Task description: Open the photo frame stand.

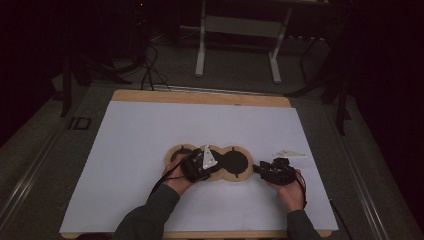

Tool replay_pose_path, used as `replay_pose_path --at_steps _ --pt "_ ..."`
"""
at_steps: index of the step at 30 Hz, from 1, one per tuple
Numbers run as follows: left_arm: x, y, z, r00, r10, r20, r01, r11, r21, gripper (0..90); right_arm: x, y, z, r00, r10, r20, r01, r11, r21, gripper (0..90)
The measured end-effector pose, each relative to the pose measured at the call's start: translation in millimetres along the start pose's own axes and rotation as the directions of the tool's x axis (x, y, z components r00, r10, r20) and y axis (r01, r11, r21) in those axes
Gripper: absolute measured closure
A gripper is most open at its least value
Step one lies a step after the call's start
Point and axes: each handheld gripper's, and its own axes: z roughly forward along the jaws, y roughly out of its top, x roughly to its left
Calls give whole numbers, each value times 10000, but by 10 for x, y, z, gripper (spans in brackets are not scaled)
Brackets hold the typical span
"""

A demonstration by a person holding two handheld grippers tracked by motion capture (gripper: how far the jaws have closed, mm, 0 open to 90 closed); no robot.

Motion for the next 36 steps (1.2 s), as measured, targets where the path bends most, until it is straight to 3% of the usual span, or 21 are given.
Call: replay_pose_path --at_steps 2,9,17,23,33,36 --pt "10 3 -4 10000 1 37 -1 10000 -80 636 0 0 6 10000 36 -42 -36 10000 55 572" --pt "-5 27 -26 9984 370 -421 -380 9990 -237 720 -12 2 7 9999 161 -54 -161 9999 47 529" --pt "6 -10 -32 9987 280 -434 -306 9978 -592 735 11 25 1 9994 321 -125 -321 9995 -2 482" --pt "13 -49 -45 9984 250 -498 -296 9951 -942 743 40 63 -15 9973 520 -525 -532 9983 -234 412" --pt "80 -141 -141 9994 -236 -267 185 9843 -1758 745 31 149 -51 9902 1010 -963 -1058 9933 -458 372" --pt "96 -177 -172 9993 -349 -142 314 9792 -2005 744 18 199 -78 9838 1233 -1300 -1316 9896 -577 362"
